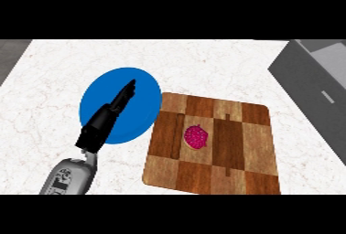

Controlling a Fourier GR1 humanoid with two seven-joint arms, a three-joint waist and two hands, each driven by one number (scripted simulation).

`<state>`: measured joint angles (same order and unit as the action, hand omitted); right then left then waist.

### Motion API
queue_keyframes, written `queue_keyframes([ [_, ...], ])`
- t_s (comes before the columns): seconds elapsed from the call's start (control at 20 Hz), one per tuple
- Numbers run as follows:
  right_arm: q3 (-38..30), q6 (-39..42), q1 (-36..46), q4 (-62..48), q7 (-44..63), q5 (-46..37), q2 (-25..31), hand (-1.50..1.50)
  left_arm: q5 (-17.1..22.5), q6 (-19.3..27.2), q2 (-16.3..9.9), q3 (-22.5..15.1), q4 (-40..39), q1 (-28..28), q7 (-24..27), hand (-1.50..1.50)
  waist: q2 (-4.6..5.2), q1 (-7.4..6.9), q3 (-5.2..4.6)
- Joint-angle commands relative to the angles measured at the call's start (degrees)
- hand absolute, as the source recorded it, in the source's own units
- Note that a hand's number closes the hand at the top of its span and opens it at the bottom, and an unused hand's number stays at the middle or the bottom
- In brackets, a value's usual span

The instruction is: Pick the bell pepper from the cutting board and place it in the cardboard box

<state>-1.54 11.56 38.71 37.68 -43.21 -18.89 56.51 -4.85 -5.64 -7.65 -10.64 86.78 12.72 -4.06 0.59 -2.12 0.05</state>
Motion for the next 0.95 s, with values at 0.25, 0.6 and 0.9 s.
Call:
queue_keyframes([
  [0.25,1.2,4.0,6.9,-17.5,-3.8,-4.1,-6.2,-1.50,1.0,-1.9,-1.0,1.9,-0.1,0.0,0.6,0.00,0.21,-0.28,0.09],
  [0.6,-9.8,13.5,11.0,-23.5,-3.8,7.6,-5.6,-1.50,1.6,-2.1,-0.5,2.2,1.2,0.8,-0.9,0.00,0.25,-0.01,0.18],
  [0.9,-17.6,25.1,12.7,-29.0,0.8,16.2,-0.2,-1.50,-0.6,-0.9,0.1,1.1,-0.5,-0.7,2.0,0.00,0.60,0.17,0.26],
])
